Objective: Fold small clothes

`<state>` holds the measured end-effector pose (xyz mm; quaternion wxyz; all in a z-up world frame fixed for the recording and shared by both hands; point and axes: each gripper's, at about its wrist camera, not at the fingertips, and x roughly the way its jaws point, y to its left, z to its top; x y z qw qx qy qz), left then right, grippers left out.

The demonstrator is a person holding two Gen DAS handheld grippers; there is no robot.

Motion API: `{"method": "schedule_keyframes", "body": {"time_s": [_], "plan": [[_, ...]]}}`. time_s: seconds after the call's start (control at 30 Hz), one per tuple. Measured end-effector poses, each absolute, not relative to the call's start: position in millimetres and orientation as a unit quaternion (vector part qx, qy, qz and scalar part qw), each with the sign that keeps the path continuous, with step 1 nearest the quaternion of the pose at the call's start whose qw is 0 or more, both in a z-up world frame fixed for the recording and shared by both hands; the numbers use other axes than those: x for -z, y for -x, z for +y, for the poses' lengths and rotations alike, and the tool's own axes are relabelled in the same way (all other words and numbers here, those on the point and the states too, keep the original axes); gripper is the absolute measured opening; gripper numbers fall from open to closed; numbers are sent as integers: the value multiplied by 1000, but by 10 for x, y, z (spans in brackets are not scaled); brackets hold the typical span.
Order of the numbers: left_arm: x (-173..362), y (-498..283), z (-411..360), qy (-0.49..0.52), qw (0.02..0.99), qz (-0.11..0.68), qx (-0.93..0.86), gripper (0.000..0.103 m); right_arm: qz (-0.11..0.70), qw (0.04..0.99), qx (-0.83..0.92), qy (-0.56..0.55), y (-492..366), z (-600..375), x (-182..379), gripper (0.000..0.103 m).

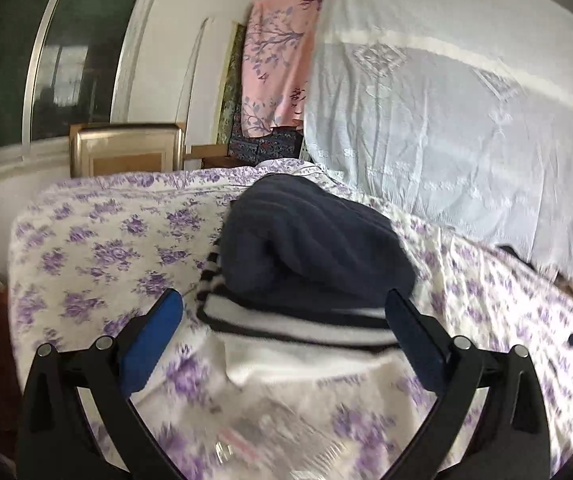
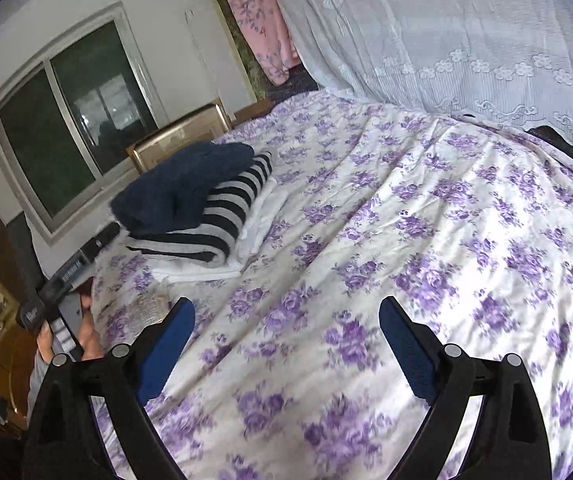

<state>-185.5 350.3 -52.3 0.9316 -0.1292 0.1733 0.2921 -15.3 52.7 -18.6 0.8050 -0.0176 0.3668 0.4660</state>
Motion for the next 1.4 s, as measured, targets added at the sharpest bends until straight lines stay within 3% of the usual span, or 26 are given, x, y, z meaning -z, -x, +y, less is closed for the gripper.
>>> {"method": "schedule_keyframes", "body": {"time_s": [0.57,1.4], "plan": [[145,1829,2014,8,938,200,-284,98,273,830,-486,1,729,-365,-160,99],[-41,1322,522,-70,968,187,-155,98,258,871,-411,-78,622,-1367,-175,99]]}}
